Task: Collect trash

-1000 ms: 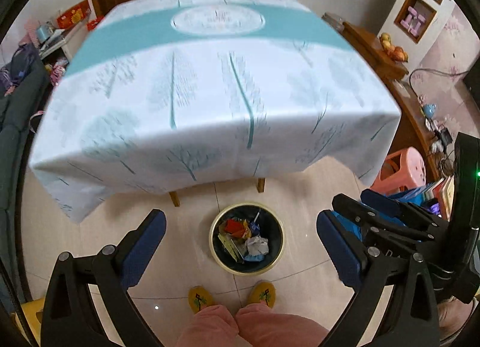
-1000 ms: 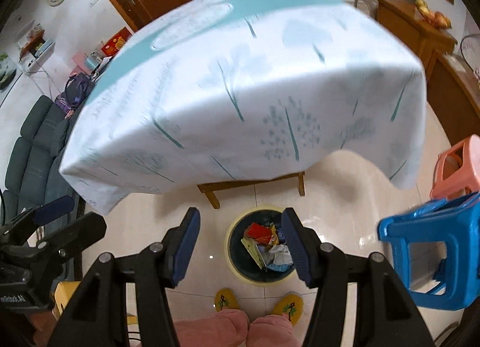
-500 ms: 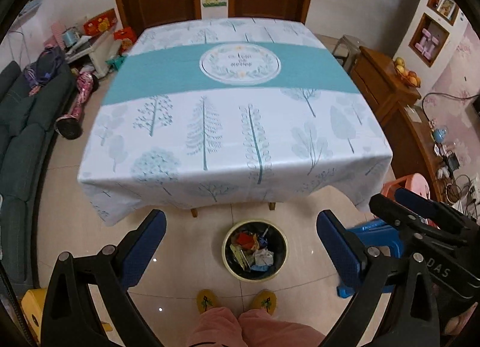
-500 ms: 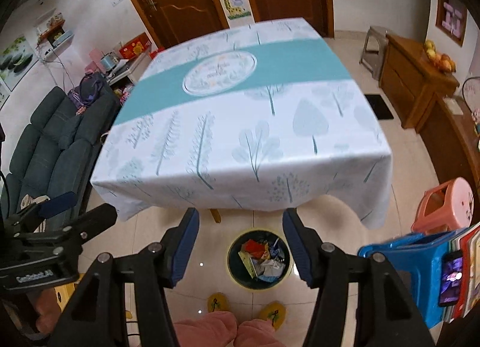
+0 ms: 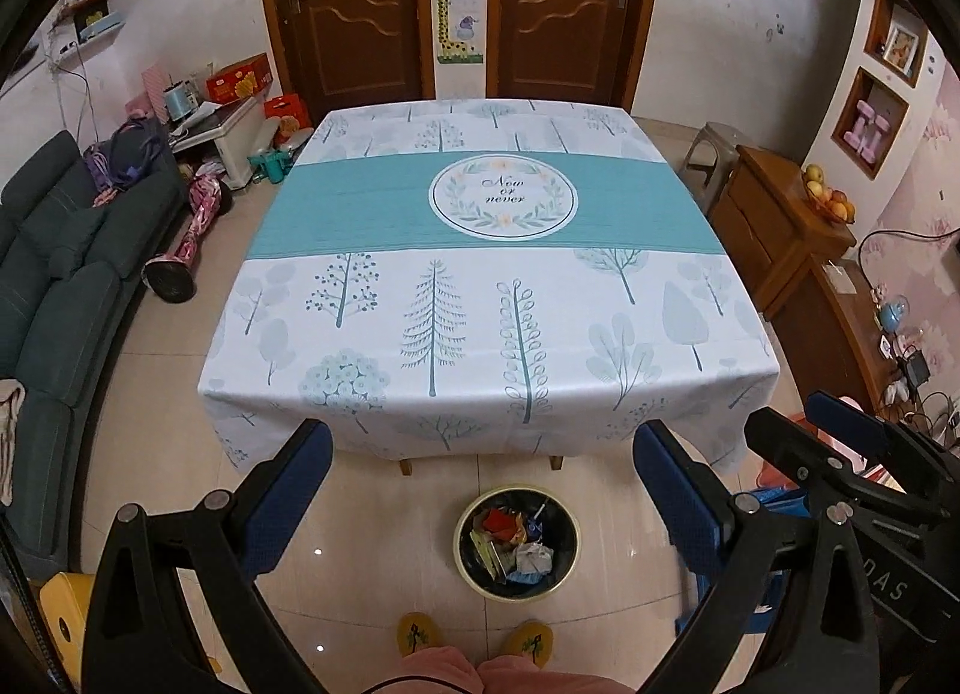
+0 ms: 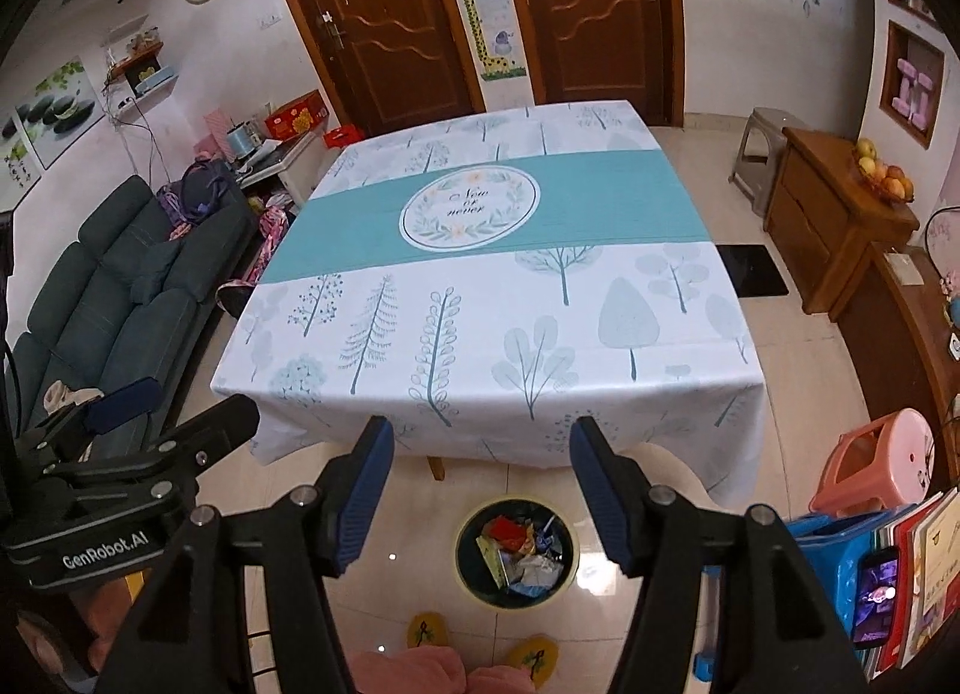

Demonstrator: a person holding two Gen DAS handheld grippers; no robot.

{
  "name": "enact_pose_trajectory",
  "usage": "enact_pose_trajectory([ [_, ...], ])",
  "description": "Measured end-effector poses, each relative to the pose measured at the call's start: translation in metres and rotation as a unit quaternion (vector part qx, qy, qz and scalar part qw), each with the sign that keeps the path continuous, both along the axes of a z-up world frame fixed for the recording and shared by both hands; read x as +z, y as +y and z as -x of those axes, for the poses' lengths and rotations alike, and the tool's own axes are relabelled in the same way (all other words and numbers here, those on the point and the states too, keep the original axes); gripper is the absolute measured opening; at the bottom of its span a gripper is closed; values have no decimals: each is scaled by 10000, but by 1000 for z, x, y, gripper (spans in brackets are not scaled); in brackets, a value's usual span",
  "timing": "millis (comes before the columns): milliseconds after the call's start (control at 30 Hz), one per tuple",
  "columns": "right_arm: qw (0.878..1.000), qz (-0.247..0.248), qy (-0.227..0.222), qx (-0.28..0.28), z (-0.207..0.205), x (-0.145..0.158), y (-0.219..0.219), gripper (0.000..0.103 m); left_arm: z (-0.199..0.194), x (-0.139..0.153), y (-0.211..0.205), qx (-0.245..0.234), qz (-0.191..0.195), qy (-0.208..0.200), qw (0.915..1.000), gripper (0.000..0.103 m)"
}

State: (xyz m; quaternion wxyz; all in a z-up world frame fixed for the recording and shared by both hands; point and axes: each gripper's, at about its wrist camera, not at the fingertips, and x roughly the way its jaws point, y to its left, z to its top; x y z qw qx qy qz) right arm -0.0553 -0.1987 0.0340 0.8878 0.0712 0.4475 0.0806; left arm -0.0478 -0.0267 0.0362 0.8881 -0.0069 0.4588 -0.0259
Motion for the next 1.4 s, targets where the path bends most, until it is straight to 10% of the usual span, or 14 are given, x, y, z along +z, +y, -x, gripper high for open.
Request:
enact_pose_trajectory([
  [1400, 9999, 18, -129, 93, -15, 4, 1, 61, -12, -5, -4, 247, 4, -46, 9997, 99],
])
